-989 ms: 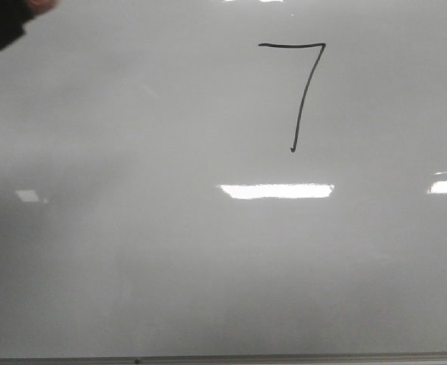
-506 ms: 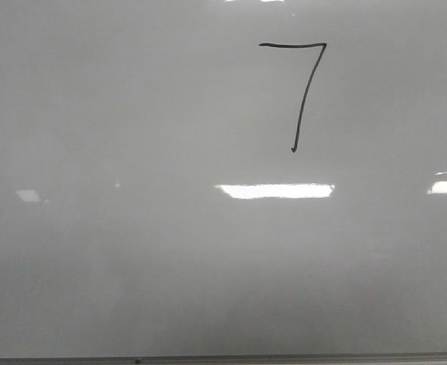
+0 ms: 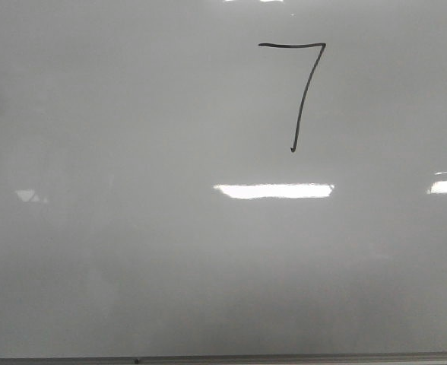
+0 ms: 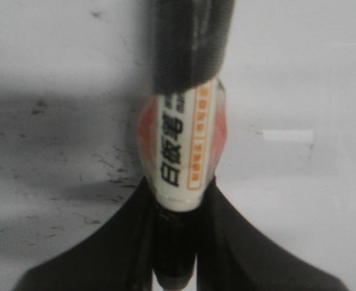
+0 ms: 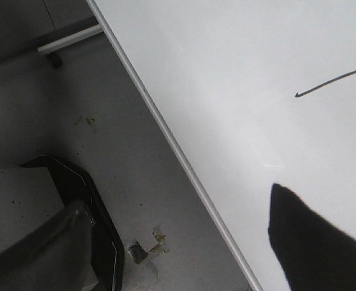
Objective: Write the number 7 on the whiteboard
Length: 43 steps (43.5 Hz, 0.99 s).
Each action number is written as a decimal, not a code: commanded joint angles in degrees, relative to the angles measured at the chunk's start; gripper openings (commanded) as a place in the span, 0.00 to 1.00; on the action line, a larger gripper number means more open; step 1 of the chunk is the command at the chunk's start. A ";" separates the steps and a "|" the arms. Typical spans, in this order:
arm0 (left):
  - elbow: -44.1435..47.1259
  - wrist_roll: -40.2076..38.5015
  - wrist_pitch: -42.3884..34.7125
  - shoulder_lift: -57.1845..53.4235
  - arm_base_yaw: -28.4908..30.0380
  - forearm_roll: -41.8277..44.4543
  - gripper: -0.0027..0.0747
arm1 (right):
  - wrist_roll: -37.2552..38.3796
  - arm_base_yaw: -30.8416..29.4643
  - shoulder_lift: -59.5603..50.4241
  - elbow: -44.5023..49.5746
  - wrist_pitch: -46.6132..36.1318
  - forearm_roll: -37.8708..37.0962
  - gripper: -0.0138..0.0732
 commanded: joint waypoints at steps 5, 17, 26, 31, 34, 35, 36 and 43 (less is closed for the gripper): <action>-1.35 -0.58 -5.84 0.13 -0.07 -0.46 0.30 | 0.07 -0.34 -0.55 -1.81 -1.99 1.26 0.87; -1.48 -0.58 -5.14 0.01 -0.07 -0.46 0.67 | 1.83 -0.34 -0.55 -1.81 -2.87 1.26 0.87; -4.28 -0.24 3.70 -4.85 -0.07 0.40 0.67 | 10.86 -0.34 -1.66 -1.81 -3.35 -2.86 0.87; -4.86 0.79 6.93 -10.67 -0.30 0.40 0.67 | 21.88 -0.34 -3.32 -1.81 -3.99 -9.55 0.87; -4.86 1.99 8.51 -14.77 -1.36 0.40 0.67 | 28.98 -0.34 -4.59 -1.81 -4.05 -14.16 0.87; -4.86 2.22 9.35 -16.47 -1.89 0.40 0.67 | 30.98 -0.34 -5.04 -1.81 -4.05 -15.35 0.87; -4.86 2.22 10.05 -17.73 -2.39 0.40 0.67 | 33.29 -0.34 -5.63 -1.81 -4.05 -16.73 0.87; -3.97 3.68 15.37 -27.29 -7.97 0.40 0.67 | 41.70 -0.34 -10.01 -1.13 -4.54 -19.85 0.87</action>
